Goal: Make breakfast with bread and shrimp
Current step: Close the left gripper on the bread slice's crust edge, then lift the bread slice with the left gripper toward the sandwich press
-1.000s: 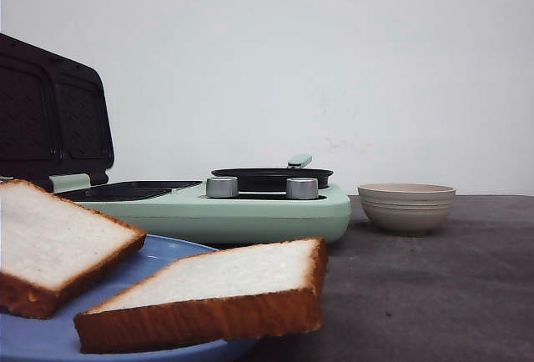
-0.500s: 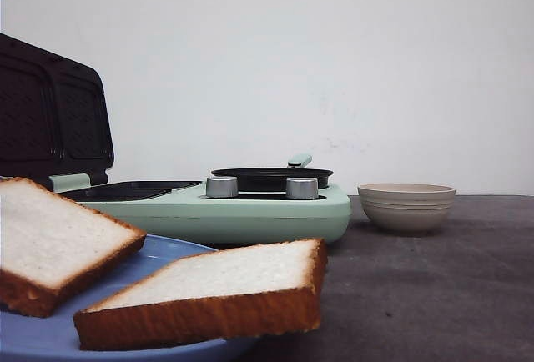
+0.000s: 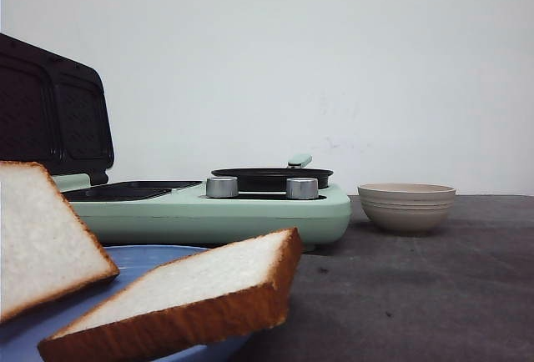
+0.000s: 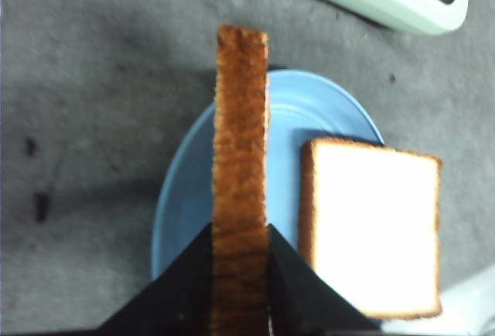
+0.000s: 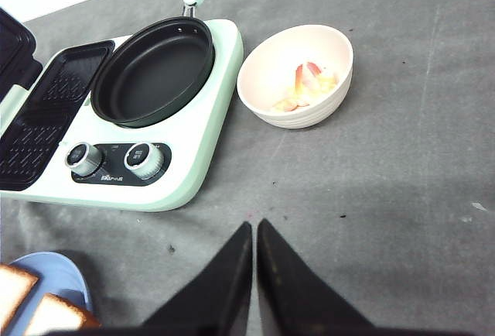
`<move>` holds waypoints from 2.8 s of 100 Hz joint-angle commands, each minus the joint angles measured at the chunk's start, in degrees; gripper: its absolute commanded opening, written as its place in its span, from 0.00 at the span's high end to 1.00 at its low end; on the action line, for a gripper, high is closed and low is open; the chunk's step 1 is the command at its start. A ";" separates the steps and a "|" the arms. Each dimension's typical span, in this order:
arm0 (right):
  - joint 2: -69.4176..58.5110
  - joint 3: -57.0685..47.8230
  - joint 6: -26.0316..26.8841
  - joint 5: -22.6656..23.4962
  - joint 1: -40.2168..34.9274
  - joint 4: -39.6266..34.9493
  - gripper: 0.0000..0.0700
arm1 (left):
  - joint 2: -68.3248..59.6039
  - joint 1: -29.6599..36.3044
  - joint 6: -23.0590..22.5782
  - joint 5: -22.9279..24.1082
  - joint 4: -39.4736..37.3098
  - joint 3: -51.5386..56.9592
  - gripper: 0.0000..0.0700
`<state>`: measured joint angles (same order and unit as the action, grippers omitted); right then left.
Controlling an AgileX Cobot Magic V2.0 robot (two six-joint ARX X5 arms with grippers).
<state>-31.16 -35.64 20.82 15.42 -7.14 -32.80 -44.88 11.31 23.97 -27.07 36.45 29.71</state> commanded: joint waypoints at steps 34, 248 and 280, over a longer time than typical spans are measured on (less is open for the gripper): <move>-0.17 -0.96 -0.26 0.22 -0.24 0.55 0.99 | 4.09 0.11 0.33 3.63 -4.57 0.66 1.00; -0.15 -0.96 -0.74 0.22 -0.24 -1.25 0.99 | -40.26 7.50 -46.49 36.72 -28.85 36.94 1.00; -0.13 -0.96 -2.21 0.20 -0.33 -2.19 0.99 | -50.03 7.67 -54.10 40.00 -31.91 44.78 1.00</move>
<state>-31.16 -35.64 19.68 15.42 -7.14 -35.40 -93.12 18.57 -26.92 12.23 6.17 72.36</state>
